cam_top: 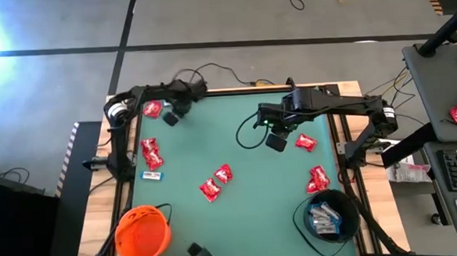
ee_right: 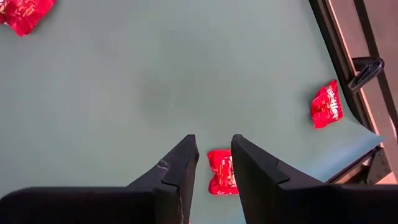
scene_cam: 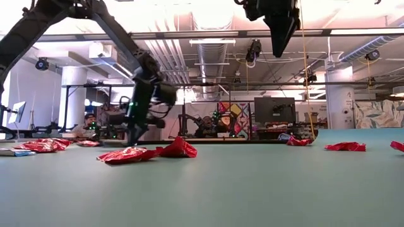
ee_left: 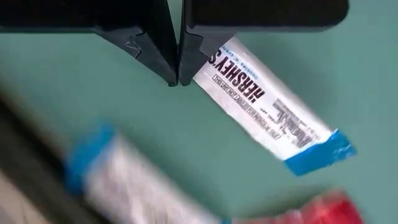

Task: Sort candy by brand, put in halloween buckets
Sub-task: Move the white chocolates to the center of the table

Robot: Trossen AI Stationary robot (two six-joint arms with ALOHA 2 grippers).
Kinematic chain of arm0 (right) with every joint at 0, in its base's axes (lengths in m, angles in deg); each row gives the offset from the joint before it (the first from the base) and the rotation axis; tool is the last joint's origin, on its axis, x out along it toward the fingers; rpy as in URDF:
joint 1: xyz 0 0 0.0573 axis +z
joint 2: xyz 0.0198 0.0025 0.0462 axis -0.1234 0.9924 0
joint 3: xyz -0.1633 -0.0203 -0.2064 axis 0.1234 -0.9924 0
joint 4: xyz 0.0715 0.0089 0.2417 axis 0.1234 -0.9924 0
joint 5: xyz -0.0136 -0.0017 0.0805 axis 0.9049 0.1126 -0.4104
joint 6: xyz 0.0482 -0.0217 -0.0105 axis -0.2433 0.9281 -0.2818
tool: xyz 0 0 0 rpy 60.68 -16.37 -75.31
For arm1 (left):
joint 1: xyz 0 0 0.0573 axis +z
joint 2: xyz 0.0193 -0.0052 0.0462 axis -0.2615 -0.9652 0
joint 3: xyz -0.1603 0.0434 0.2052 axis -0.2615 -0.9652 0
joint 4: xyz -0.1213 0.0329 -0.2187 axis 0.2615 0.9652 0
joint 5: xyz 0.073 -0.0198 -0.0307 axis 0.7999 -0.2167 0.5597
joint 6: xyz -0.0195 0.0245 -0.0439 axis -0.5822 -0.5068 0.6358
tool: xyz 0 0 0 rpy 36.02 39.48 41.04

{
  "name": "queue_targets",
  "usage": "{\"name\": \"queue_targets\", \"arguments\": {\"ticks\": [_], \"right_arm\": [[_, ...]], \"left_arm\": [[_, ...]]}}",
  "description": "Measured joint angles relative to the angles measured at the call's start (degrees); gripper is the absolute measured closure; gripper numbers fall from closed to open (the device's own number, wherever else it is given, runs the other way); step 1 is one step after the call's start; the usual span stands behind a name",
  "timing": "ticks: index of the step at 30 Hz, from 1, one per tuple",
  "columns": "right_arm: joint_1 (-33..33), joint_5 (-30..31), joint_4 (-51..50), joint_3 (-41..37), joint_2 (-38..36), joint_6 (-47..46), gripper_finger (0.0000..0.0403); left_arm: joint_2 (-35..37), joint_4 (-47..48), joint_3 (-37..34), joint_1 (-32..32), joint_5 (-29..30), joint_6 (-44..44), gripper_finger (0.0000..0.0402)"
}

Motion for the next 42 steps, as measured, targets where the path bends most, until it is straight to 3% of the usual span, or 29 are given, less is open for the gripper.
{"name": "queue_targets", "arguments": {"ticks": [5, 10, 12, 18, 26, 34, 42], "right_arm": [[-0.14, 4.11, -0.05, -0.02, -0.46, 2.59, 0.0317], [-0.16, 6.49, -0.4, -0.39, -0.9, 6.47, 0.0325], [-0.16, 7.63, -0.62, -1.19, -1.56, 8.39, 0.0328], [-0.66, 8.12, -0.34, -4.75, -4.47, 11.94, 0.033], [-4.81, 8.11, 3.04, -6.39, -6.49, 12.17, 0.0331], [-11.88, 7.3, 7.35, -5.81, -6.59, 17.22, 0.0335], [-14.88, 4.31, 9.15, -5.8, -6.27, 18.76, 0.0333]], "left_arm": [[1.3, 0.16, -0.12, -5.49, 2.16, 5.75, 0.0402], [1.41, -2.32, 2.43, -2.41, 12.75, 0.11, 0.0401], [1.24, -2.68, 3.57, -0.64, 14.14, -1.97, 0.0401], [0.71, -2.59, 4.22, 2.62, 14.87, -2.3, 0.0401], [0.71, -2.05, 2.56, 4.15, 17.45, 8.9, 0.0401], [0.71, -3.99, 1.42, 6.84, 19.17, 3.38, 0.0401], [0.71, -4.22, -1.25, 8.49, 15.01, 2.78, 0.0401]]}}
